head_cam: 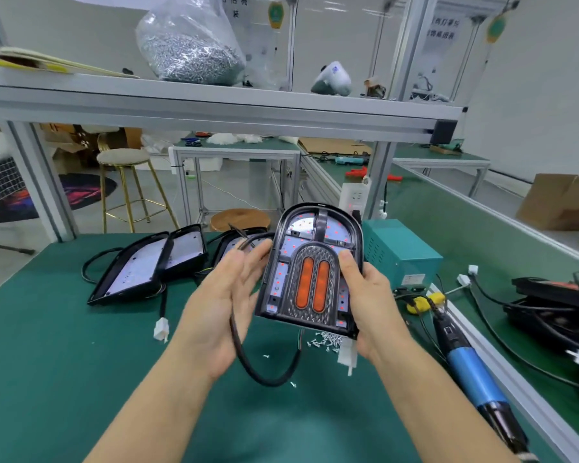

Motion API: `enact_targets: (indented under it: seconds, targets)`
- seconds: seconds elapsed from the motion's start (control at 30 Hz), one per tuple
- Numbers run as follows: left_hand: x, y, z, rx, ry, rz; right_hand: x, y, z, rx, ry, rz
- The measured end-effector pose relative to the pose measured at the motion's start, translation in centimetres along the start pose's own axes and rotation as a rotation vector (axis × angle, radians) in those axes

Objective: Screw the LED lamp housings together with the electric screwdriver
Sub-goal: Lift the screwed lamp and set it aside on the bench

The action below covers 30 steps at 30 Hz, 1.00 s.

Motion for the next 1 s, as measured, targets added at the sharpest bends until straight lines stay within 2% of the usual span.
enact_targets:
  seconds: [0.1,0.2,0.37,0.5,0.63,0.83,1.0]
  targets:
    - [-1.7,-1.0,-0.1,-0.102,0.094,0.35,0.6,0.1,0.0,-0.008,0.047,0.017]
    - [-3.0,-2.0,-0.1,-0.143,0.074,0.517,2.0,-0.1,0.1,0.005,0.067,0.029]
    - [-5.2,-3.2,0.2,-0.055,0.091,0.471,5.1,-1.0,-0.1,0.002,0.04,0.096]
    - [-7.0,-4.6,0.5,0.033,0.06,0.422,7.7,-1.7,-0.6,0.09,0.022,0.096]
    - [-9.5,-5.8,0.3,0.074,-0.029,0.432,10.7,-2.1,-1.2,0.205,0.065,0.075]
    - [-14.5,-7.6,-0.1,0.13,-0.17,0.44,15.2,-3.5,-1.6,0.255,0.148,0.108]
    - [-19.1,-9.3,-0.7,0.17,-0.305,0.449,19.5,-5.1,-1.5,0.294,0.281,0.059]
Point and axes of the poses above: each hand's wrist, its own z-axis towards the middle knuckle, its own x-axis out of the back of the hand, y = z × x, the point moved 2 cm from there along z, towards the middle knuckle, and after that the axes turned 13 degrees about y, right-handed, at the moved point
